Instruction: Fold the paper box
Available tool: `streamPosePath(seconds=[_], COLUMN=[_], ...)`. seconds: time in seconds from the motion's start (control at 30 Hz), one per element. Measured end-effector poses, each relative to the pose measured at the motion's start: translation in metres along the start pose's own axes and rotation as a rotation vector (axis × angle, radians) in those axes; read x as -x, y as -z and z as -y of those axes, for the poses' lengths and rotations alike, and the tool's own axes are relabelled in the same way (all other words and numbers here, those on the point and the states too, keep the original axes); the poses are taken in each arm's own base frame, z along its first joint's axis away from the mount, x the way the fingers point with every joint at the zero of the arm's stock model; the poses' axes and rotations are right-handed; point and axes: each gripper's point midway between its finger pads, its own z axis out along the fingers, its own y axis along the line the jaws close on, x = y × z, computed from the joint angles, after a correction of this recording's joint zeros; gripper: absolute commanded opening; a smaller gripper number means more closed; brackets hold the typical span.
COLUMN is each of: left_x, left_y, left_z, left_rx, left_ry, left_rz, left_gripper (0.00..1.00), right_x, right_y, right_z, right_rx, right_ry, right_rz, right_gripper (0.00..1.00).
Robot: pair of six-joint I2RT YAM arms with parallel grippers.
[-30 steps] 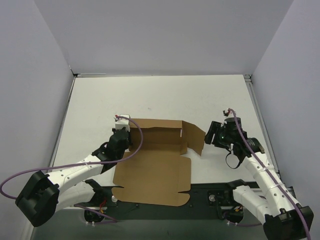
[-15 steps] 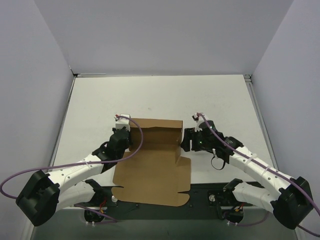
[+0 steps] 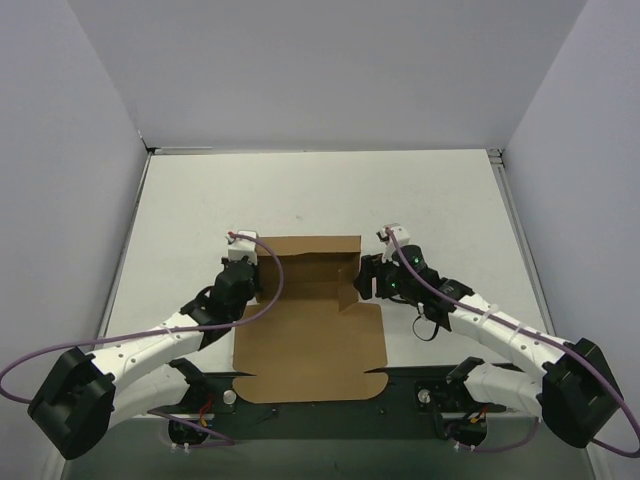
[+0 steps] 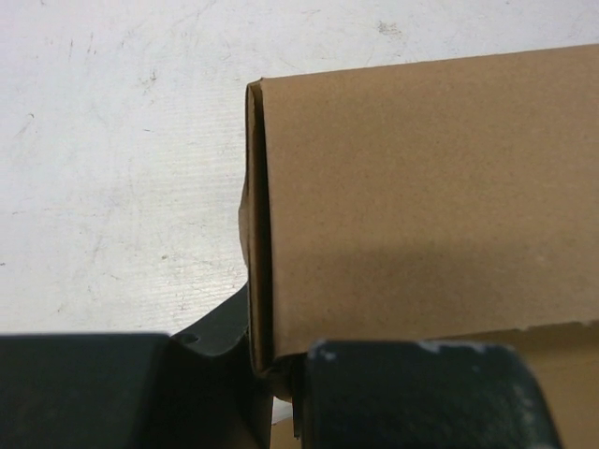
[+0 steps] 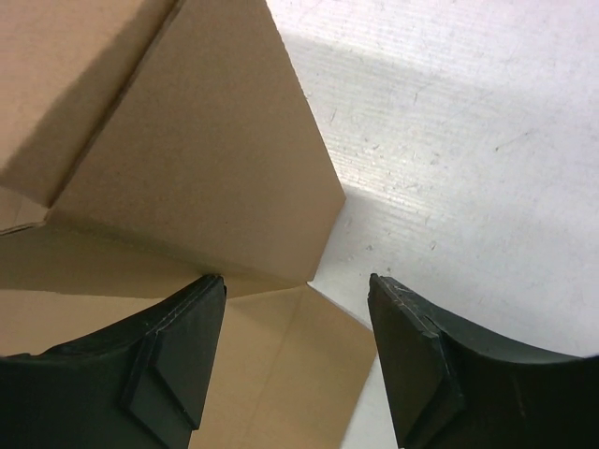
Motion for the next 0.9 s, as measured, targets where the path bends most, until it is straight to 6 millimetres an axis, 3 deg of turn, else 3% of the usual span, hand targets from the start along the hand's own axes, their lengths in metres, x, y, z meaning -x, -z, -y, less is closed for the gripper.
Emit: streamPosePath(seconds=[0.4, 0.9], left_x=[0.000, 0.000], left_y=[0.000, -0.001], left_z=[-0.001, -0.004], left_rx=[-0.009, 0.000], left_ry=[-0.015, -0.019], left_rz=[0.003, 0.004], left_gripper=[0.00, 0.00], right_x=[0.015, 0.022], right_y=[-0.013, -0.023], right_z=[0.007, 0.000], right_rx=[0.077, 0.188], right_ry=[0.062, 0.131], right_rz=[0.091, 0.130], right_gripper=[0.63, 0.67])
